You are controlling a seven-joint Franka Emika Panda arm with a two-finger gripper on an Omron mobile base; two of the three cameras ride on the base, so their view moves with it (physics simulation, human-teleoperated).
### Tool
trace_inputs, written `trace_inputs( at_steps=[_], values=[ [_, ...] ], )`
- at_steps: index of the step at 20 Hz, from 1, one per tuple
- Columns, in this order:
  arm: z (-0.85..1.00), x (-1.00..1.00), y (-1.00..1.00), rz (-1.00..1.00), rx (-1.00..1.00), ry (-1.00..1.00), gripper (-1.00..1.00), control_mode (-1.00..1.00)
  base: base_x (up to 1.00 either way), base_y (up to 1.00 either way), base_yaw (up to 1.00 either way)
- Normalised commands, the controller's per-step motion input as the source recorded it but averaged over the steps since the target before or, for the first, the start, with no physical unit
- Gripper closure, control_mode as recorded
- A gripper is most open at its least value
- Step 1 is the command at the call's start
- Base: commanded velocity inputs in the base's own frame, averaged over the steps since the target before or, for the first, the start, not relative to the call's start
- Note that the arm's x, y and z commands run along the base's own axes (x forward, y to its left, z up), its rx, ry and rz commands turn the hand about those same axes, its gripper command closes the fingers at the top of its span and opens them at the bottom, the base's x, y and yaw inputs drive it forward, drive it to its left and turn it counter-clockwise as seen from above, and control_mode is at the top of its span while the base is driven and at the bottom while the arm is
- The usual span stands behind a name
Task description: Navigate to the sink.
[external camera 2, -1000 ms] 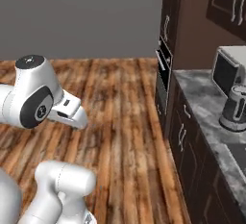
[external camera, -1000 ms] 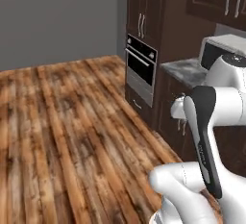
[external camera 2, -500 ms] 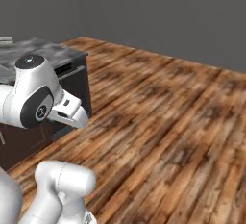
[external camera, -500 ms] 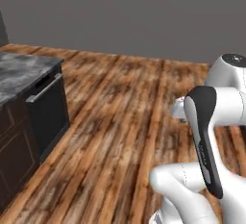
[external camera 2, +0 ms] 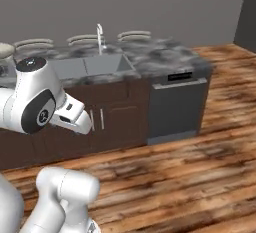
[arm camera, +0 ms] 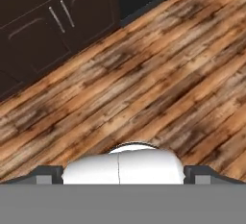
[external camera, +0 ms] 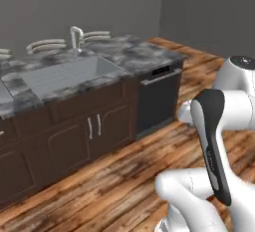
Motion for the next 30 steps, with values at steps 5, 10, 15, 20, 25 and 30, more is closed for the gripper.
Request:
trace_inputs(
  at_steps=[5, 10, 15, 20, 25, 30],
  values=[
    [0.0, 0.0, 0.0, 0.0, 0.0, 0.0, -1.0, 1.0, 0.33, -0.06, 0.95],
    [0.0, 0.0, 0.0, 0.0, 0.0, 0.0, -1.0, 1.0, 0.52, -0.36, 0.81],
    [0.0, 0.0, 0.0, 0.0, 0.0, 0.0, -1.0, 1.0, 0.7, -0.78, 0.43],
    [0.0, 0.0, 0.0, 0.0, 0.0, 0.0, -1.0, 1.0, 0.39, -0.97, 0.02],
    [0.0, 0.0, 0.0, 0.0, 0.0, 0.0, -1.0, 1.0, 0.4, -0.66, -0.32],
    [0.0, 0.0, 0.0, 0.0, 0.0, 0.0, -1.0, 1.0, 0.84, -0.33, -0.35]
  ],
)
